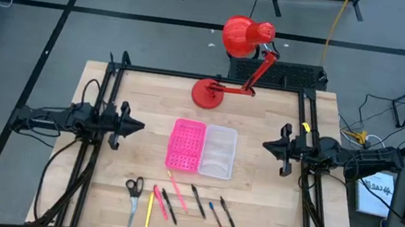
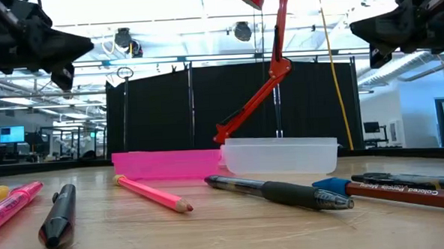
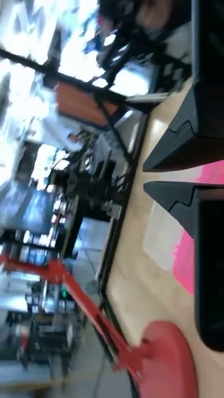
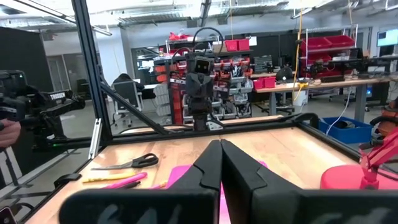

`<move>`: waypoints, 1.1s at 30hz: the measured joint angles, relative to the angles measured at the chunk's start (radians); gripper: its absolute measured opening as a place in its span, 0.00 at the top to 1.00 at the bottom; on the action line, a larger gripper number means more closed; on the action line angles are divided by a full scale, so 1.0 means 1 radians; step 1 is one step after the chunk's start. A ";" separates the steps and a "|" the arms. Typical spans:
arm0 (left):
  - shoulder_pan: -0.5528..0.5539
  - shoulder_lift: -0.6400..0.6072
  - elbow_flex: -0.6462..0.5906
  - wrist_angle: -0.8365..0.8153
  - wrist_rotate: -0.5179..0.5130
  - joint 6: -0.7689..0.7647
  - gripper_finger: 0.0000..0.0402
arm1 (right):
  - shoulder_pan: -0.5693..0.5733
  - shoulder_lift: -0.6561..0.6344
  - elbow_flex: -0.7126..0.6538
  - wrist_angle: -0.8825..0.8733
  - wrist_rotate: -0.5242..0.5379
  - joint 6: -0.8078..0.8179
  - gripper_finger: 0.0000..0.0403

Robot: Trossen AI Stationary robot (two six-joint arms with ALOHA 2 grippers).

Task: Pick & place school supplies into a supply box
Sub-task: Put the black scissors into the pink supply box

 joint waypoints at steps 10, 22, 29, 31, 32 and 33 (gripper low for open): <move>-0.125 0.279 0.100 -0.152 -0.275 -0.363 0.90 | 0.000 0.000 0.000 0.008 0.001 -0.007 1.00; -0.394 1.017 0.914 -0.968 -0.497 -1.006 0.90 | 0.000 0.000 0.000 0.008 0.001 -0.052 1.00; -0.520 1.426 1.284 -1.403 -0.284 -1.547 0.90 | 0.000 0.000 0.000 0.008 -0.001 -0.052 1.00; -0.555 1.523 1.345 -1.459 -0.161 -1.647 0.90 | 0.000 0.000 0.000 0.008 -0.002 -0.052 1.00; -0.571 1.564 1.364 -1.477 -0.100 -1.690 0.90 | 0.000 0.000 0.000 0.008 -0.002 -0.052 1.00; -0.588 1.604 1.379 -1.493 -0.045 -1.726 0.90 | 0.000 0.000 0.000 0.008 -0.002 -0.052 1.00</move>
